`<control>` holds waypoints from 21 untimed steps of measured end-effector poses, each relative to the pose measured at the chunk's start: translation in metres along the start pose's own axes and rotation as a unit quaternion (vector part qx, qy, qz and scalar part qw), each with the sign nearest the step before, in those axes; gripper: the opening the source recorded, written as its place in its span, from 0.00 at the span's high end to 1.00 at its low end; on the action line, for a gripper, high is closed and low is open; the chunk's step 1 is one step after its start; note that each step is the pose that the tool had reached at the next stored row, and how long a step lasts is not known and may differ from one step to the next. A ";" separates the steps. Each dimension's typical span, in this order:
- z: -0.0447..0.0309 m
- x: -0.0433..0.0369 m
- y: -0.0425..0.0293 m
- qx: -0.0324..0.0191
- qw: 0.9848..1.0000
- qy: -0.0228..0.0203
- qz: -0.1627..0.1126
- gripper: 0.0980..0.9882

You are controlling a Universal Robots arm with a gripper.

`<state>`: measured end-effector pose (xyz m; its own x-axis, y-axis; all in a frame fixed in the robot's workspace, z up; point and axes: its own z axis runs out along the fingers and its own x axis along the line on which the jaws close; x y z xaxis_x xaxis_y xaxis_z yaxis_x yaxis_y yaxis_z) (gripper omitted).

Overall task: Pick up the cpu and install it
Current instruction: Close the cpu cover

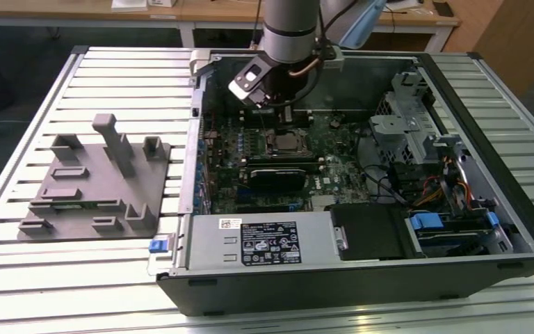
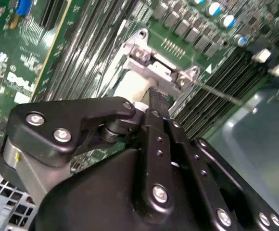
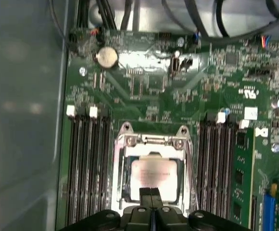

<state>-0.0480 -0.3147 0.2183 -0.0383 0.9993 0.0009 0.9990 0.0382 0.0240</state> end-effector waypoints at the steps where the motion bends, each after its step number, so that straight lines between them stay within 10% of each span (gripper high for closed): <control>1: 0.0008 0.0001 -0.0023 0.000 1.000 0.000 0.000 0.99; 21: 0.0198 0.0003 -0.0087 0.000 1.000 0.005 0.000 0.99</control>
<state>-0.0562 -0.3147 0.1983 -0.0382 0.9992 0.0100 0.9990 0.0379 0.0241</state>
